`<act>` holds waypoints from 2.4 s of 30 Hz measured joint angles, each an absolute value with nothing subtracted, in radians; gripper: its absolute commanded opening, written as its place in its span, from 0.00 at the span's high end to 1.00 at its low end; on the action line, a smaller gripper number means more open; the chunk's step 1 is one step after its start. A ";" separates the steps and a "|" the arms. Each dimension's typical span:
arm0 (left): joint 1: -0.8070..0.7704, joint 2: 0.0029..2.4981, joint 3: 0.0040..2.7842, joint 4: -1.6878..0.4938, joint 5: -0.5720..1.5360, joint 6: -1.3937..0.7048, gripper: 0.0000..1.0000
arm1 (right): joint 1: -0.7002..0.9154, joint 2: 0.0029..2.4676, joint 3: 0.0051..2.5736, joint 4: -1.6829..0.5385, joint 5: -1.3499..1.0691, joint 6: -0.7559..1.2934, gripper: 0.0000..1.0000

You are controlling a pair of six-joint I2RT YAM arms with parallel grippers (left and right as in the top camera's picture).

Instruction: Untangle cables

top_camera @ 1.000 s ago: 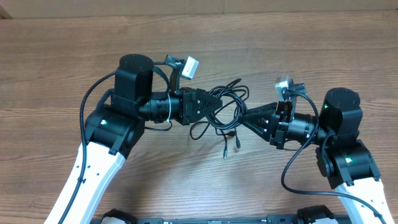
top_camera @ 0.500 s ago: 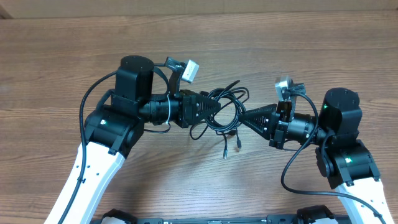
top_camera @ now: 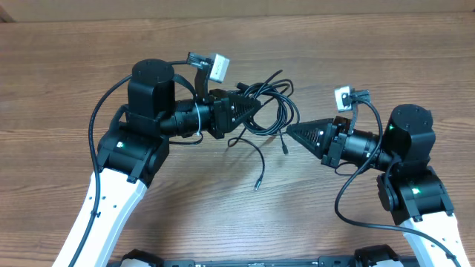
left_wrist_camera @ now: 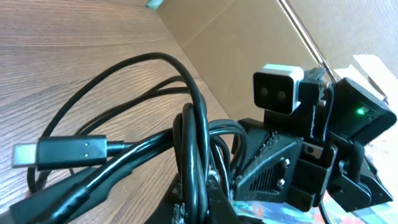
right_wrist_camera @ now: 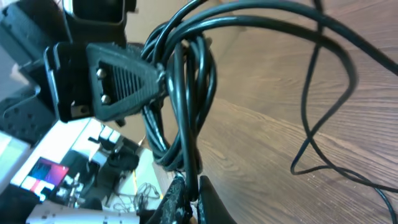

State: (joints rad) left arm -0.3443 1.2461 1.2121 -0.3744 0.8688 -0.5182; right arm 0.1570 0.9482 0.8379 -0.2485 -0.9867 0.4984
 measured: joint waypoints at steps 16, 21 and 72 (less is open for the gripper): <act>-0.345 1.246 1.212 -0.388 0.906 -0.472 0.96 | 0.157 0.948 0.838 -0.090 -0.953 0.495 0.71; -0.354 1.246 1.212 -0.395 0.913 -0.468 0.96 | 0.157 0.948 0.838 -0.090 -0.951 0.496 0.72; -0.413 1.246 1.213 -0.440 0.534 -0.880 0.96 | 0.152 0.955 0.838 -0.201 -1.192 0.388 0.96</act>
